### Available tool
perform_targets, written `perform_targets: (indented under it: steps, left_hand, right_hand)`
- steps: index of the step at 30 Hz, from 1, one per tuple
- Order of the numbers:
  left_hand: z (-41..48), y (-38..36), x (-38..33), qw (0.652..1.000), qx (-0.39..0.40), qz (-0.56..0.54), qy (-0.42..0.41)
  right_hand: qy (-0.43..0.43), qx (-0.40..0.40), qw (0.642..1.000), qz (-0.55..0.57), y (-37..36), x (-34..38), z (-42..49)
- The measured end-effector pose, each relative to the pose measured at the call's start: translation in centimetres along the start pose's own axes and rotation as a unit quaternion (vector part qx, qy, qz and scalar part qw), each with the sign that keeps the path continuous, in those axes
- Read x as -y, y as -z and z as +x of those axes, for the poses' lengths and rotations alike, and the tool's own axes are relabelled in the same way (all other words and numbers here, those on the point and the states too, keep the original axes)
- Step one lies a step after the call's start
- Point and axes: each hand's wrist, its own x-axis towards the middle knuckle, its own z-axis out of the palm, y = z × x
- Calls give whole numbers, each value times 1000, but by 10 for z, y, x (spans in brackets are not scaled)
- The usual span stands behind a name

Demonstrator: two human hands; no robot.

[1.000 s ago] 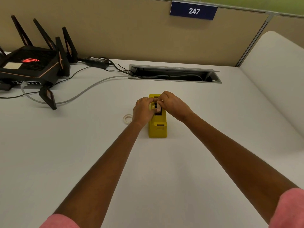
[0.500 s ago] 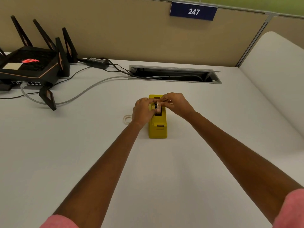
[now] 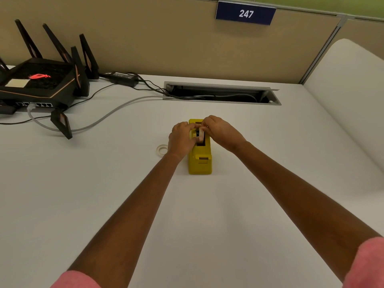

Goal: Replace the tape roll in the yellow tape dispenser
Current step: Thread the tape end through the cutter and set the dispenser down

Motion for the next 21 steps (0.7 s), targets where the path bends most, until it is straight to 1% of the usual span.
perform_targets:
  steps: [4, 6, 8, 12, 14, 21]
  left_hand:
    - [0, 0, 0, 1000, 1, 5, 0]
    - [0, 0, 0, 1000, 1, 4, 3]
    - [0, 0, 0, 1000, 0, -2, 6]
    - [-1, 1, -1, 1000, 1, -12, 3]
    - [-2, 2, -1, 1000, 2, -15, -3]
    - [-1, 1, -2, 1000, -4, -19, -2]
  right_hand:
    - [-39, -7, 999, 21, 4, 4, 7]
    - [-45, 0, 999, 18, 4, 5, 10]
    - [-38, 7, 999, 13, 3, 4, 9]
    - [-11, -14, 997, 72, 6, -1, 0]
    - [-1, -20, 997, 81, 7, -3, -3]
    - [-16, -55, 994, 97, 1, -1, -3]
